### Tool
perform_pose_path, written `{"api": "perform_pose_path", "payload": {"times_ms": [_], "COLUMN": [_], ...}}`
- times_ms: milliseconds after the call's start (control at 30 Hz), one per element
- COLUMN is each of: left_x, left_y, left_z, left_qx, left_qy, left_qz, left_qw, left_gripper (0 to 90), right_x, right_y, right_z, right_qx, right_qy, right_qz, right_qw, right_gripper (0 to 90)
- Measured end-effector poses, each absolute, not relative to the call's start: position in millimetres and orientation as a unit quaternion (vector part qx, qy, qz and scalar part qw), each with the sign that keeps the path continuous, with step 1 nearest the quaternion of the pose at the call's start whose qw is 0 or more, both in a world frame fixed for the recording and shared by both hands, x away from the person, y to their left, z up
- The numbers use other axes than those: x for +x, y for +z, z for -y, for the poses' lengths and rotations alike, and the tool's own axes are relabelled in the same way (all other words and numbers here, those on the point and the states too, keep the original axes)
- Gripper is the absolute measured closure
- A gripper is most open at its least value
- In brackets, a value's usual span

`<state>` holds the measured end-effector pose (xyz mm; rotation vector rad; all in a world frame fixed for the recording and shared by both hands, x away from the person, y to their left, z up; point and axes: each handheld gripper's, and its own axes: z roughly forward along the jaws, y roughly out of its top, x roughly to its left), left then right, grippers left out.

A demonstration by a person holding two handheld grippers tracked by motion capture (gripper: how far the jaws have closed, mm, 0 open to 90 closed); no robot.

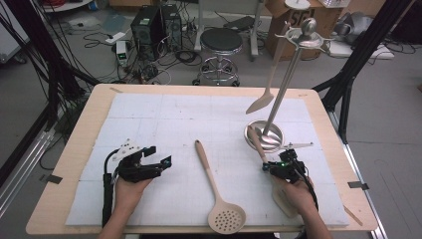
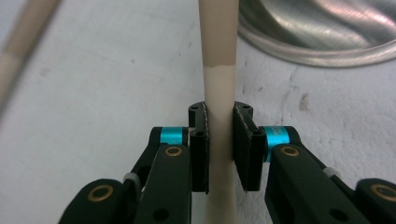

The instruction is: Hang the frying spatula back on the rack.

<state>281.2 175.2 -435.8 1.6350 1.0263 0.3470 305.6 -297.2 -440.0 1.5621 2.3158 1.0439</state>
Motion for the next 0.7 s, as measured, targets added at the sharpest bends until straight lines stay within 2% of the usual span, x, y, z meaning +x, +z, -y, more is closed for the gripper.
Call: {"api": "perform_pose_path", "payload": {"times_ms": [400,700], "left_x": [280.8,280.3], "left_y": [-435.3,-434.2], "left_z": [-174.9,-177.2], "left_qx": [0.692,0.689], "left_qy": [0.148,0.149], "left_qz": [-0.434,-0.434], "left_qw": [0.557,0.560], "left_gripper": [22.2,22.2], "right_x": [290.2,275.3], "right_y": [-395.2,-351.6], "right_z": [309.0,310.9], "right_qx": [0.503,0.474], "right_qy": [0.445,0.515], "right_qz": [-0.734,-0.699], "right_qw": [0.101,0.146], "right_gripper": [78.6,78.5]}}
